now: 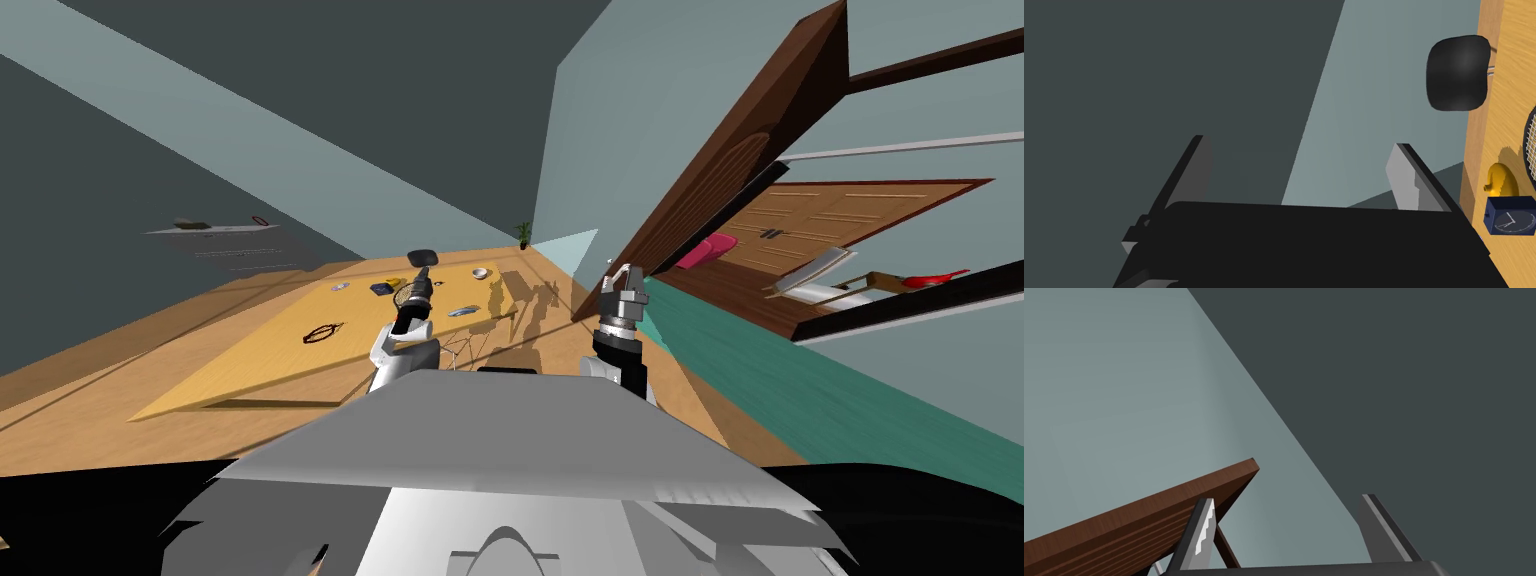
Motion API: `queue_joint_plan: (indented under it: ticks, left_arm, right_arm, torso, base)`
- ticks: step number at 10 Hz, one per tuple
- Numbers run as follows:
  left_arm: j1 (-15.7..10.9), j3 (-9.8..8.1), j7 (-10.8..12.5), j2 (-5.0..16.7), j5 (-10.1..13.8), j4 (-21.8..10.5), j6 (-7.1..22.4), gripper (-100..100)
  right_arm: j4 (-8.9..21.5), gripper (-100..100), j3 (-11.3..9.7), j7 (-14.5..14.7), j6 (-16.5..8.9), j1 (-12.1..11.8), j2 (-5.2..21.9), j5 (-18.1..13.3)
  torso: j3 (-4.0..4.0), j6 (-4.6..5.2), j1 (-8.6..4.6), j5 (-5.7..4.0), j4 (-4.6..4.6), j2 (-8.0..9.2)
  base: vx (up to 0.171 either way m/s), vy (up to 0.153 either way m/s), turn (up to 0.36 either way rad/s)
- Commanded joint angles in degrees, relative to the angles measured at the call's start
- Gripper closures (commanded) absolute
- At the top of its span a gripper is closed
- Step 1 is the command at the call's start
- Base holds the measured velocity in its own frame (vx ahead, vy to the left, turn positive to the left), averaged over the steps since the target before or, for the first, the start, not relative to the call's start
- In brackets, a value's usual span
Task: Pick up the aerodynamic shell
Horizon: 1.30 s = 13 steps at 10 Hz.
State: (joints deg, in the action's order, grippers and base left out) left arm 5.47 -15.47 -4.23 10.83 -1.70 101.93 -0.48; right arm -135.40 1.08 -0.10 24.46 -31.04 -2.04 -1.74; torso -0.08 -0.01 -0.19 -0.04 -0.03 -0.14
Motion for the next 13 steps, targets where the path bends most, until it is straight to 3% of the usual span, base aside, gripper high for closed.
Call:
queue_joint_plan:
  ticks: [1,2,3,4,5,6,7,8,9,10,13]
  left_arm:
    - [-1.47,-0.65,-0.06,0.37,-0.07,-2.77,1.49,-100]
    - [-1.47,-0.65,-0.06,0.37,-0.07,-2.77,1.49,-100]
    - [-3.66,-1.85,-0.08,0.92,-0.17,-4.94,4.06,-100]
    - [-3.66,-1.85,-0.08,0.92,-0.17,-6.13,4.06,-100]
    - [-5.84,-3.04,-0.08,1.44,-0.28,-7.82,6.62,-100]
    - [-5.84,-3.04,-0.08,1.44,-0.28,-9.56,6.62,-100]
    - [-8.0,-4.22,-0.07,1.92,-0.38,-11.61,8.93,-100]
    - [-8.0,-4.22,-0.07,1.92,-0.38,-13.06,9.15,-100]
    - [-10.12,-5.38,-0.03,2.36,-0.49,-14.92,11.44,-100]
    - [-10.12,-5.38,-0.03,2.36,-0.49,-16.59,11.65,-100]
    - [-14.24,-7.62,0.08,3.09,-0.71,-22.01,16.37,-100]
  right_arm:
    - [0.0,0,0.0,0.0,0.0,0.0,0.0,0.0]
    - [0.0,0,0.0,0.0,0.0,0.0,0.0,0.0]
    - [0.0,0,0.0,0.0,0.0,0.01,0.0,0.0]
    - [0.0,0,0.0,0.0,0.0,0.0,0.0,0.0]
    - [0.0,0,0.0,0.0,0.0,0.0,0.0,0.0]
    - [0.0,0,0.0,0.0,0.0,0.0,0.0,0.0]
    - [0.0,0,0.0,0.0,0.0,0.0,0.0,0.0]
    - [0.0,0,0.0,0.0,0.0,0.0,0.0,0.0]
    - [0.0,0,0.0,0.0,0.0,0.0,0.0,0.0]
    - [0.0,0,0.0,0.0,0.0,0.0,0.0,0.0]
    - [0.0,0,0.0,0.0,0.0,0.0,0.0,0.0]
  torso:
    - [0.0,0.0,0.0,0.0,0.0,0.0]
    - [0.0,0.01,0.03,0.0,0.0,0.01]
    - [0.03,0.01,0.13,0.02,0.01,0.06]
    - [0.01,-0.01,0.13,0.02,0.01,0.02]
    - [0.01,0.01,0.09,0.02,0.0,0.02]
    - [-0.02,0.0,0.0,0.0,0.0,-0.03]
    - [-0.01,0.01,-0.01,0.0,-0.01,-0.01]
    - [-0.02,0.0,-0.01,-0.01,-0.01,-0.03]
    - [-0.01,0.0,0.03,0.0,-0.01,-0.01]
    - [-0.03,0.0,0.01,0.0,-0.01,-0.04]
    - [-0.05,0.01,0.01,0.0,-0.02,-0.07]
  base:
    - [0.025,-0.043,0.053]
    - [0.009,-0.014,0.002]
    - [0.025,-0.019,0.082]
    - [0.023,-0.033,0.045]
    - [0.037,-0.06,0.07]
    - [0.03,-0.057,0.046]
    - [0.033,-0.058,0.082]
    - [0.032,-0.046,0.044]
    - [0.04,-0.054,0.081]
    - [0.039,-0.049,0.038]
    - [0.05,-0.059,0.065]
